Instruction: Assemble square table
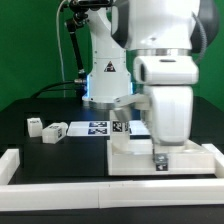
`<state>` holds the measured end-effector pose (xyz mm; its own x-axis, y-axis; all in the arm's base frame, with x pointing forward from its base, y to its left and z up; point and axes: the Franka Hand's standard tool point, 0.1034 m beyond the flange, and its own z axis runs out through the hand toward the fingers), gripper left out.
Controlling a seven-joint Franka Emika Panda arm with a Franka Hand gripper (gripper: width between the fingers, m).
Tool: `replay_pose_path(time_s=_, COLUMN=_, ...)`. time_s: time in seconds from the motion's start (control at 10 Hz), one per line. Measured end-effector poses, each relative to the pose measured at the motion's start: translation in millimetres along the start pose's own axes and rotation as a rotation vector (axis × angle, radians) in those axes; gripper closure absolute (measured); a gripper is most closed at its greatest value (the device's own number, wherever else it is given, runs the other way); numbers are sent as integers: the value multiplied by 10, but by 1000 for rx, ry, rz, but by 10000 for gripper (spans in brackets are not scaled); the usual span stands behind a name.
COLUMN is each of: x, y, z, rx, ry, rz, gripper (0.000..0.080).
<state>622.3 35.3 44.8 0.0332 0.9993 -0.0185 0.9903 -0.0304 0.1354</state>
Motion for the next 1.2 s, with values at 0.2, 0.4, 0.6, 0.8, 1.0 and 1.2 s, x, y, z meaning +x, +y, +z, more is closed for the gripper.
replay_pose_path(time_s=0.2, x=-11, y=-3, z=6, rx=1, ry=-1, rz=2, gripper=738)
replay_pose_path(time_s=0.4, x=-3, y=4, z=4, rx=-1, ry=-1, rz=-10, gripper=739)
replay_pose_path(time_s=0.6, x=139, y=73, z=-1, rx=-12, ry=11, rz=-28, gripper=739)
replay_pose_path(time_s=0.8, x=279, y=183, z=52, rx=-19, ry=24, rz=-18, gripper=739)
replay_pose_path(time_s=1.0, x=278, y=212, z=105, rx=-12, ry=16, rz=-7, gripper=738)
replay_pose_path(time_s=1.2, x=256, y=210, z=111, rx=-10, ry=15, rz=-4, gripper=738)
